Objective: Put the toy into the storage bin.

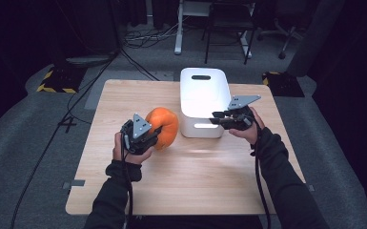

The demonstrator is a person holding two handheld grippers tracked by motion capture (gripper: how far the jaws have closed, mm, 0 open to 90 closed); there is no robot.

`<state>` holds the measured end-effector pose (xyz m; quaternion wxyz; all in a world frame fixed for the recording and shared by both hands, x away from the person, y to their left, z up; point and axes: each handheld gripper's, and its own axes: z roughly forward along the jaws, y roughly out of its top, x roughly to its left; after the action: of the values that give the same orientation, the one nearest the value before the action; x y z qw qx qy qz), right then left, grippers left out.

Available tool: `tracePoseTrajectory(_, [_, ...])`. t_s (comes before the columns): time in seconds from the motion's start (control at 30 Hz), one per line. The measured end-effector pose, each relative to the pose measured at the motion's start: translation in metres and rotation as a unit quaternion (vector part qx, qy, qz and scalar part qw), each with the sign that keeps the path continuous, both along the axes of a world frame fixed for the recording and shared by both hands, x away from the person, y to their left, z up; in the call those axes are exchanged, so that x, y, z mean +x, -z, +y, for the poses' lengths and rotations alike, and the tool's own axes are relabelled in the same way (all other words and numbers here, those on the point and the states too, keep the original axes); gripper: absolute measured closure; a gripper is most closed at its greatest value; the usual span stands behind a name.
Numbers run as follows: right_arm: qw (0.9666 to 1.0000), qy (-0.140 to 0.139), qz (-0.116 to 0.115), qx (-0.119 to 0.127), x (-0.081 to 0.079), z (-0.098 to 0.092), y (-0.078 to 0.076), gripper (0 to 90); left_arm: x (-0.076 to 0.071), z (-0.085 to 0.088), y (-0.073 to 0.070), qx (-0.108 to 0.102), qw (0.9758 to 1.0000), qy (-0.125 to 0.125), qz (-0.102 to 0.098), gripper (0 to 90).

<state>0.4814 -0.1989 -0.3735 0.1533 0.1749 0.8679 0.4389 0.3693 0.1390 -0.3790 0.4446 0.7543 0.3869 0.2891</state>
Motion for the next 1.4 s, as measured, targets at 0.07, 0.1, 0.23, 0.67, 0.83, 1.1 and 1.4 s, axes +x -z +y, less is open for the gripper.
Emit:
tracePoseTrajectory(0.07, [1.0,-0.001,-0.006,-0.003,0.001,0.0,0.0,76.9,0.001,-0.001,-0.002,0.0,1.0,0.002,-0.001,64.3])
tracePoseTrajectory(0.1, [1.0,-0.005,-0.005,-0.002,0.002,-0.001,0.0,77.9,0.001,-0.001,-0.004,0.003,1.0,0.001,-0.005,64.3])
tracePoseTrajectory(0.23, [0.9997,-0.015,-0.017,0.01,-0.002,-0.005,-0.005,88.2,0.002,-0.002,-0.008,-0.005,1.0,0.004,-0.007,64.3])
tracePoseTrajectory(0.67, [0.9995,-0.024,-0.02,0.01,-0.004,0.003,-0.007,67.8,0.004,-0.008,-0.016,-0.006,0.9998,0.012,-0.014,64.1])
tracePoseTrajectory(0.83, [0.9999,-0.008,0.009,-0.005,0.007,0.007,0.004,60.9,0.005,-0.007,-0.017,-0.004,0.9998,0.012,-0.013,64.1])
tracePoseTrajectory(1.1, [0.9981,-0.046,0.022,-0.035,0.014,0.016,0.016,76.9,0.003,-0.002,-0.021,-0.012,0.9998,0.004,-0.018,64.1])
tracePoseTrajectory(1.4, [0.9945,-0.092,0.014,-0.05,-0.005,0.01,0.012,83.1,0.002,-0.006,-0.034,-0.012,0.9994,0.01,-0.031,64.1])
